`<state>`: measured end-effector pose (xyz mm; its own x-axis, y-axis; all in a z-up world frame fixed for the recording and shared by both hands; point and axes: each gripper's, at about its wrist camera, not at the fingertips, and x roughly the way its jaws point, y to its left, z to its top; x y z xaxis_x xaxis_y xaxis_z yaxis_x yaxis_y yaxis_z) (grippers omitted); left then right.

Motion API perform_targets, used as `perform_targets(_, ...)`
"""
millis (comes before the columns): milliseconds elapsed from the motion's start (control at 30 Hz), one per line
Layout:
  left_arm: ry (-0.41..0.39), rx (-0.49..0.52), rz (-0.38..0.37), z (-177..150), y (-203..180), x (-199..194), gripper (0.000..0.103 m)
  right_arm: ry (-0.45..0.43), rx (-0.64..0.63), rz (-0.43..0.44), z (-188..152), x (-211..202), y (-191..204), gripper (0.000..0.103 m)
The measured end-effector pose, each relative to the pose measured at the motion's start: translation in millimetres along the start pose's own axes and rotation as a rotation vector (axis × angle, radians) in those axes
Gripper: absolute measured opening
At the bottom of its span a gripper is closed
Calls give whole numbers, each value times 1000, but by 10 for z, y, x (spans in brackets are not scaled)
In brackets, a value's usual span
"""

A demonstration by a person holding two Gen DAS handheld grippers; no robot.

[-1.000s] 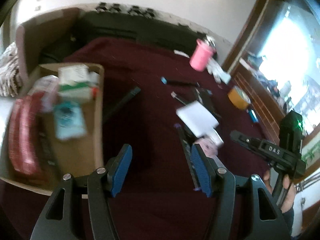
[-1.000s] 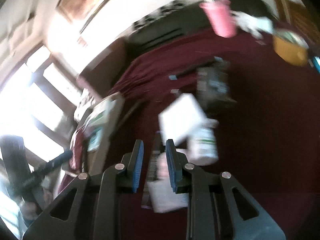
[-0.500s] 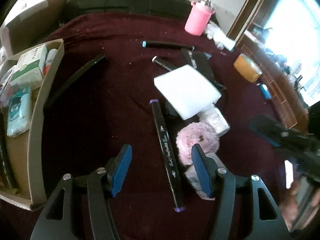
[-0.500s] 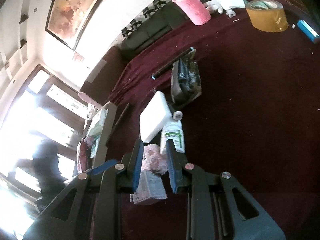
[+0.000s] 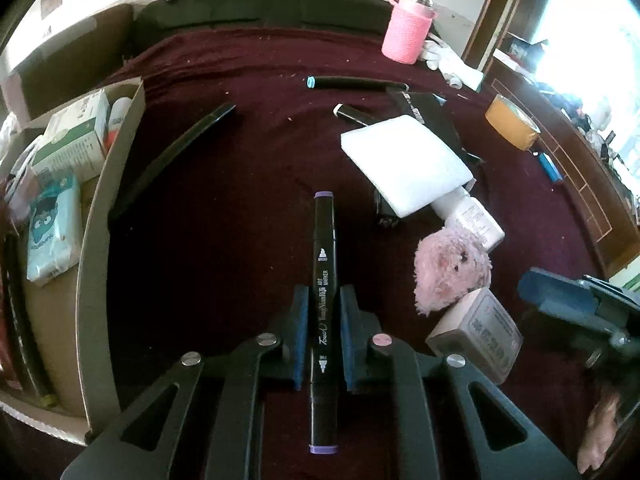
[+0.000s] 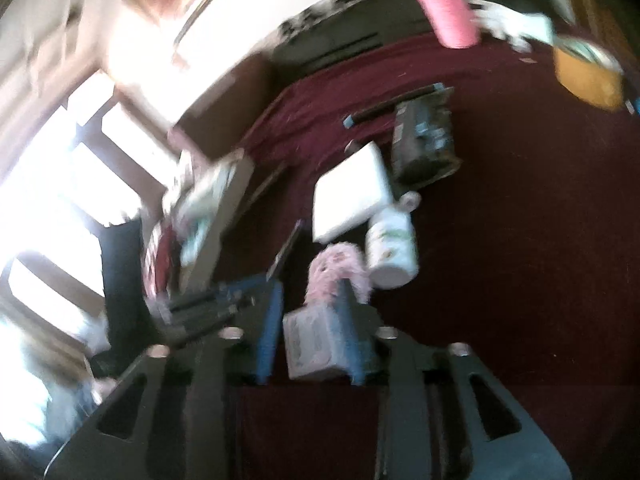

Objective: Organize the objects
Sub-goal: 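Grasp the white medicine box with the right tool while the left tool holds the marker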

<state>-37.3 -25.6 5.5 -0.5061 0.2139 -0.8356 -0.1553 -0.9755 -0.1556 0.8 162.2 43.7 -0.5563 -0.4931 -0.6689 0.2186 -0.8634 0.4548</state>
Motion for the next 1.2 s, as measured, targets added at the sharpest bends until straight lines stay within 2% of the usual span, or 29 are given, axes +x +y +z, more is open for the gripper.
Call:
perform_targets(133,-2,0,0,26,7,15,12,45,-146,-130,-111,144,218,40)
perform_targets(300,-25,30,32,15,-52,30,12,115,-208,-195,-216,335,236,39)
perform_targets(367,-36,31,33,0,-43,19,12,148,-226,-243,-255,430,218,32)
perform_targets(500,-44,17,-13,-38,-50,-33,12,94,-203,-220,-238,278,189,31)
perform_targets(967,-81,-2,-66,-78,-83,-330,12,-9,-90,-112,-95,27,97,31)
perform_targets(1200,-118,-11,-75,-59,-54,-503,12,-68,-71,-95,-50,-55,89,32)
